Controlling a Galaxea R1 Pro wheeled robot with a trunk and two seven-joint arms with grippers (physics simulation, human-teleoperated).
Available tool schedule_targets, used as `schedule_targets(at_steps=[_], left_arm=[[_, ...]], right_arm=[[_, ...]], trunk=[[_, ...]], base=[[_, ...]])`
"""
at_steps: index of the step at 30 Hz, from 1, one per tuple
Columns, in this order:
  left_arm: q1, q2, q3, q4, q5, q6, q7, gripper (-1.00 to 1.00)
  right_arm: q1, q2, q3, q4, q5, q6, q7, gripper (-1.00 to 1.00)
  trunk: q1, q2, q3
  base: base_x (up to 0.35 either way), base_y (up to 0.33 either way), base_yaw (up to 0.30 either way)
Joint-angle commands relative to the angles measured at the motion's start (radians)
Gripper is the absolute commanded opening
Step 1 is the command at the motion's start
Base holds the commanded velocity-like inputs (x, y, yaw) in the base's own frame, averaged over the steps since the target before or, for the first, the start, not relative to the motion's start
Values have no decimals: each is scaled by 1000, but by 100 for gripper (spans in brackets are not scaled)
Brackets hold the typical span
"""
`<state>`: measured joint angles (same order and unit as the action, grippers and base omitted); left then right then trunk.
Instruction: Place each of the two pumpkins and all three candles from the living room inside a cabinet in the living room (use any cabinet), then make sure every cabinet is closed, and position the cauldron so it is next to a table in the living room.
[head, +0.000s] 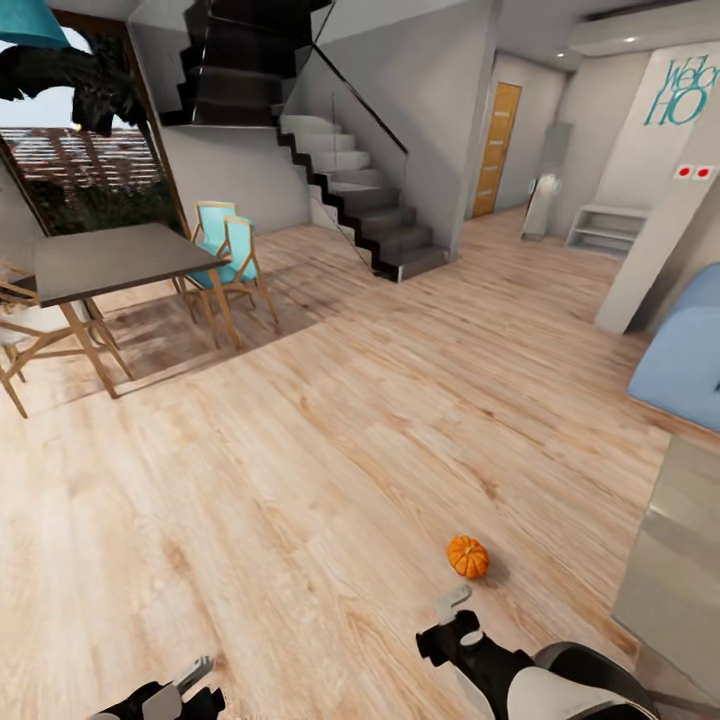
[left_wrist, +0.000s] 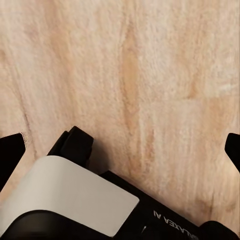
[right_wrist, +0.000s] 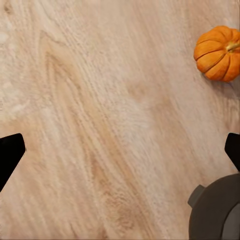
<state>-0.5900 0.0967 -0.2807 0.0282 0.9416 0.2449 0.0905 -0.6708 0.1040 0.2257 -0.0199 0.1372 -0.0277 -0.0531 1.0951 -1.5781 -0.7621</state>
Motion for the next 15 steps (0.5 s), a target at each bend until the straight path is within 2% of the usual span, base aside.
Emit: schedule_targets(at_steps=[1,6,10,15], left_arm=[[0,0,0,0,0,0,0,100],[0,-1,0,0,0,0,0,100],[0,-1,0,1,-1,0,0,100],[0,-3,0,1,-1,-1,0,100]], right_arm=[[3,0,0,3,0,-4,-3,100],[13,-5,0,8,-4,-11,-7,100],[34,-24,0,9,-4,-20,-8,100],[62,-60,0,10,-4,-89,-8,100]], trunk=[[-4,7,3],[-23,42,17],[-38,70,28],[-58,105,42]], base=[[0,0,286],[0,0,286],[0,0,286],[0,0,286]])
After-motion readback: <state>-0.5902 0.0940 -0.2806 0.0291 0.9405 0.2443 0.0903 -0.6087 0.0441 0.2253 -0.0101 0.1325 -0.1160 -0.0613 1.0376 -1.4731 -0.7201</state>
